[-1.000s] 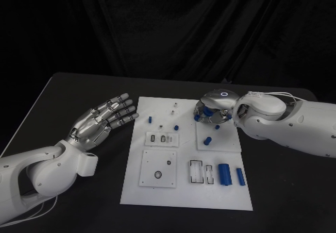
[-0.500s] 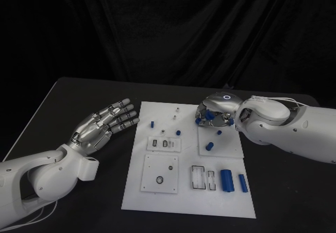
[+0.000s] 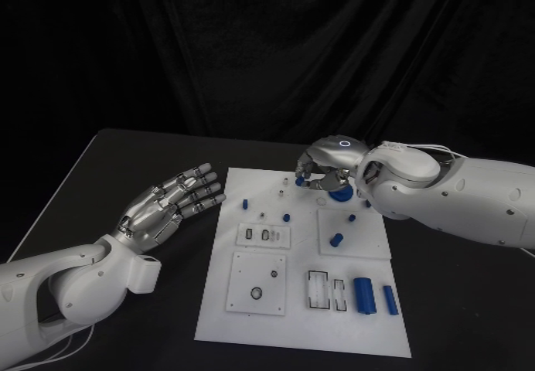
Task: Assemble the parts on the task board
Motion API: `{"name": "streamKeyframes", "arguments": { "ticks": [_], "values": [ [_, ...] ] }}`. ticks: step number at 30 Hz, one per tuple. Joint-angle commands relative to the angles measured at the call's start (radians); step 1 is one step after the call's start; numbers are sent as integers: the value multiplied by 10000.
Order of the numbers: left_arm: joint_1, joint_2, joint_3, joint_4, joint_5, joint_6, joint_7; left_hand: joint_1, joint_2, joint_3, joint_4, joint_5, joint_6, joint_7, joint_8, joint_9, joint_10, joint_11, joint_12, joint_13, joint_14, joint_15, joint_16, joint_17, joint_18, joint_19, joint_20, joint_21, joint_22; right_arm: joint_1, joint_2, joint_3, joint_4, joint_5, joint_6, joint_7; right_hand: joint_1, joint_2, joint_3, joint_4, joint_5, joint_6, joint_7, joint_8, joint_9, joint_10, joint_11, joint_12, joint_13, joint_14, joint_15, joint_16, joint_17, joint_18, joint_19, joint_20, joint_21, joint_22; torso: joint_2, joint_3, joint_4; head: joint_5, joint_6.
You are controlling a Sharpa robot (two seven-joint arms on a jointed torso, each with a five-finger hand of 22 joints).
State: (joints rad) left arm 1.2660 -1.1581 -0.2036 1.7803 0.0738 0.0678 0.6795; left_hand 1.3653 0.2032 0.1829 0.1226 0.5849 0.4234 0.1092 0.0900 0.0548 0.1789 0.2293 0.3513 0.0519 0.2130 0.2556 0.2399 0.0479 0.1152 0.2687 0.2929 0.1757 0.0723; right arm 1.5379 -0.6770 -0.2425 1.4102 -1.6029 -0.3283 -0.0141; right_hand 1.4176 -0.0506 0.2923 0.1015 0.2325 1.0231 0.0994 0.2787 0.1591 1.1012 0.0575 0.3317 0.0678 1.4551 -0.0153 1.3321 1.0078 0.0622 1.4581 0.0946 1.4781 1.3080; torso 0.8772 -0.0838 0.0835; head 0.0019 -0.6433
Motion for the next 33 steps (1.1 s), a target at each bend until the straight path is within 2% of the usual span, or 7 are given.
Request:
{"name": "streamKeyframes", "arguments": {
  "ticks": [1,5,12,15,19,25,33],
  "values": [
    [15,-14,3,54,35,36,2097,-107,15,64,-22,-10,-72,29,-16,-10,-29,37,-26,-6,-3,76,39,13,-154,28,-13,-19,-7,22,249,11,-340,216,-155,81,64,43,58,-73,81,192,-274,461,1752,79,-15,-78,-12,17,-55,-61,24,-136,6,-67,-39,703,7,3,-4,16,21],
    [15,-13,3,87,96,17,2088,-113,9,79,-28,-10,-45,28,-12,-6,-24,34,-14,-5,-5,78,42,13,-159,33,-14,-15,-6,12,682,16,-909,240,-53,89,119,39,87,-139,157,135,-198,455,1854,84,-8,-189,-9,8,-52,-84,9,-130,-8,-66,-54,685,15,10,-6,-34,19],
    [15,-17,3,112,122,14,2088,-113,9,79,-28,-10,-45,28,-12,-6,-24,34,-14,-5,-5,78,42,13,-159,33,-14,-15,-6,-34,998,20,-1430,251,-123,93,165,49,112,-195,201,86,-132,443,1933,73,1,-281,-6,-12,-43,-112,-17,-126,-23,-59,-69,671,21,-1,3,16,102],
    [15,-38,2,108,125,11,2089,-113,9,79,-28,-10,-45,28,-12,-6,-24,34,-14,-5,-5,78,42,13,-159,33,-14,-15,-6,-42,1076,22,-1538,253,-134,93,163,49,111,-195,201,84,-130,443,1936,74,3,-283,-5,-15,-42,-118,-29,-122,-32,-59,-77,656,8,-1,-37,133,288],
    [15,-20,1,71,128,22,2083,-113,9,79,-28,-10,-45,28,-12,-6,-24,34,-14,-5,-5,78,42,13,-159,33,-14,-15,-6,-47,1148,24,-1600,253,-158,106,133,49,94,-187,164,72,-138,443,1976,91,19,-313,1,-30,-29,-132,-39,-122,-37,-51,-83,654,-2,2,-8,98,390],
    [15,7,-2,39,130,44,2079,-128,-12,111,-44,-3,-28,31,-7,-3,-16,33,1,-2,-6,82,55,13,-168,40,-17,-11,-6,-60,1213,24,-1639,254,-121,110,111,54,82,-181,114,63,-153,442,2013,106,25,-340,6,-38,-21,-140,-41,-121,-45,-43,-89,648,2,12,-3,68,349],
    [15,-2,-7,12,130,41,2071,-128,-12,111,-44,-3,-28,31,-7,-3,-16,33,1,-2,-6,82,55,13,-168,40,-17,-11,-6,-117,1177,25,-1574,254,-140,130,104,58,78,-179,92,59,-159,442,2027,110,27,-352,8,-42,-19,-145,-47,-120,-47,-41,-91,647,13,12,-64,128,296]
  ]
}}
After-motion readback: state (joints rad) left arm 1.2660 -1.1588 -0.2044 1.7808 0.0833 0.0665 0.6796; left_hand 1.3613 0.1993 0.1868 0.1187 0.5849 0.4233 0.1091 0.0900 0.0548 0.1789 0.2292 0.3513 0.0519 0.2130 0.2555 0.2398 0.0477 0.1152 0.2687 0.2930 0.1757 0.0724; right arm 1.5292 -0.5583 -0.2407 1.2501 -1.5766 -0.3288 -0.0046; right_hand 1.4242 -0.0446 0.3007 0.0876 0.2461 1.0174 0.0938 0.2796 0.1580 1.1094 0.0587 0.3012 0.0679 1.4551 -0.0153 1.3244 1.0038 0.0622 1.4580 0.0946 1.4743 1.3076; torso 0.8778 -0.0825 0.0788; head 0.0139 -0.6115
